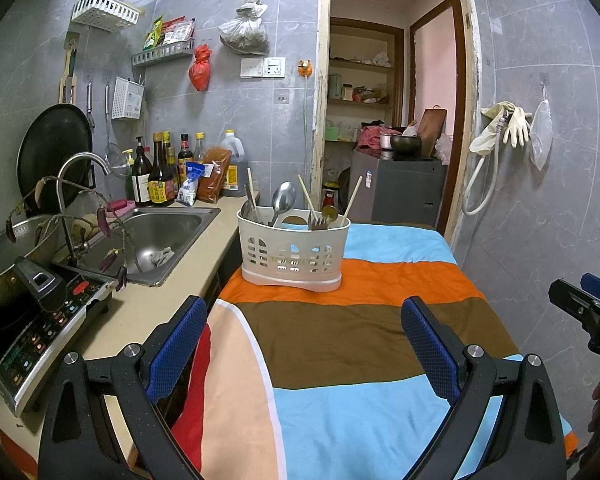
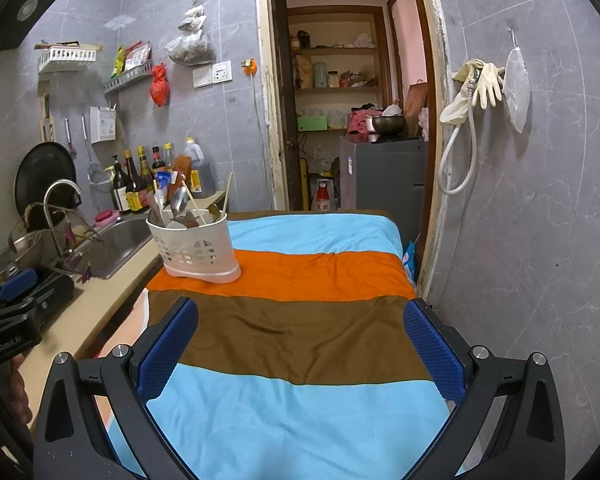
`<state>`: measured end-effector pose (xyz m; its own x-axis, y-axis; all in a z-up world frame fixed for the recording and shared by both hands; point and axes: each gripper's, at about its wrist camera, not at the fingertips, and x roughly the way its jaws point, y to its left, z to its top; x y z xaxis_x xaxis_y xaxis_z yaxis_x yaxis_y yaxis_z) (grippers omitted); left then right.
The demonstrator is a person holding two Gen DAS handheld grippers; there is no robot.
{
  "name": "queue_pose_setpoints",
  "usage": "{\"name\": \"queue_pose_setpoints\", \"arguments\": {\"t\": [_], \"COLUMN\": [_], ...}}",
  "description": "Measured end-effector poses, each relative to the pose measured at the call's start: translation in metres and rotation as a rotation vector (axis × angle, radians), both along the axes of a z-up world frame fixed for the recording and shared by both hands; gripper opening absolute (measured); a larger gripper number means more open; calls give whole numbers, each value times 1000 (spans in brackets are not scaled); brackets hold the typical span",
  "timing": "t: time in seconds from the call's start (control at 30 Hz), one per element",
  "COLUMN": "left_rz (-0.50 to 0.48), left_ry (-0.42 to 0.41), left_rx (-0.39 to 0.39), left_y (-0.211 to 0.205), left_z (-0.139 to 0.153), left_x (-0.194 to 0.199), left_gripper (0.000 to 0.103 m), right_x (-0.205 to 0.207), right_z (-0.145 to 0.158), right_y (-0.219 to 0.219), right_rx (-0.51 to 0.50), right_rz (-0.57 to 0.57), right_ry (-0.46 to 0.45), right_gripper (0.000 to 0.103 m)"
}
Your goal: Organize utensils
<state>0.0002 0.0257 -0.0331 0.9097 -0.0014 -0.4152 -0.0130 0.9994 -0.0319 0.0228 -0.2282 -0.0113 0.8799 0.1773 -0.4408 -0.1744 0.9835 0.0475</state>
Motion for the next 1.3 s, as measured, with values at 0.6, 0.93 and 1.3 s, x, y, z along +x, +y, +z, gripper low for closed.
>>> {"name": "queue_pose_setpoints", "arguments": {"t": [0.6, 0.93, 1.3], "left_rz": [-5, -2, 5], "left_ry": [6, 6, 7], "left_rx": [-7, -5, -20], "left_y": [-4, -3, 6], "left_z": [-1, -1, -5], "left_x": [-2, -1, -3], "left_gripper": [95, 95, 95], "right_x": [-2, -3, -2], "right_z": [-3, -6, -5], "right_y": [6, 6, 5], "right_rx": [-1, -4, -10], "right_rz": [3, 10, 20], "right_ry": [7, 3, 12], "right_gripper": [103, 103, 103]}}
